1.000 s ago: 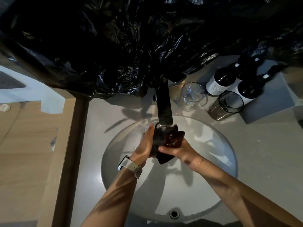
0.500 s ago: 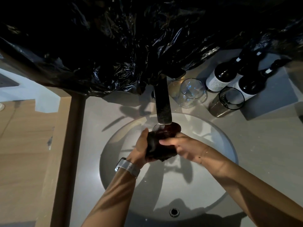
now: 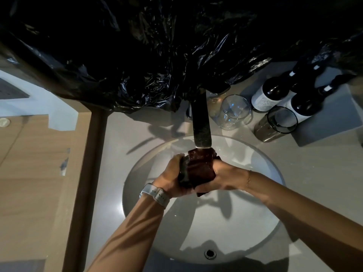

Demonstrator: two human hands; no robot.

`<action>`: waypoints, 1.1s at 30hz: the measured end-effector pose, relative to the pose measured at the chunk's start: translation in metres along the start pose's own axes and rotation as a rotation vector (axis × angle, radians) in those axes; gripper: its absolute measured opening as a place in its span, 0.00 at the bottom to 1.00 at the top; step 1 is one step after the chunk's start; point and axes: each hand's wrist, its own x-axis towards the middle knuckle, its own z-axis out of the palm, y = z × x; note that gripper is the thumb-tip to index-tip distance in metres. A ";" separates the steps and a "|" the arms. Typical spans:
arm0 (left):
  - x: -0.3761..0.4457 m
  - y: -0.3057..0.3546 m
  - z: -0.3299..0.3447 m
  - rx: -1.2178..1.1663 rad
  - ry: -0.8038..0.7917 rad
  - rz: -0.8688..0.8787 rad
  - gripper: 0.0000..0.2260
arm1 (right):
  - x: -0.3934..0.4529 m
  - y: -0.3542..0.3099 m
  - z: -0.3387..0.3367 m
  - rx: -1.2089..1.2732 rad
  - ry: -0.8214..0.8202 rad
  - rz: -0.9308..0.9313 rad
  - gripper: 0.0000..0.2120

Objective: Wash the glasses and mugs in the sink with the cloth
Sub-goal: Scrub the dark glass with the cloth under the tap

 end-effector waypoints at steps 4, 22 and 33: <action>0.002 0.004 0.002 -0.029 0.026 -0.015 0.23 | 0.002 0.002 0.001 -0.008 0.066 -0.062 0.30; 0.006 -0.006 0.011 0.001 0.056 0.206 0.22 | 0.005 0.010 0.030 0.350 0.338 -0.126 0.24; 0.008 -0.039 0.000 0.601 0.369 0.901 0.17 | 0.010 -0.018 0.010 0.878 0.294 0.340 0.05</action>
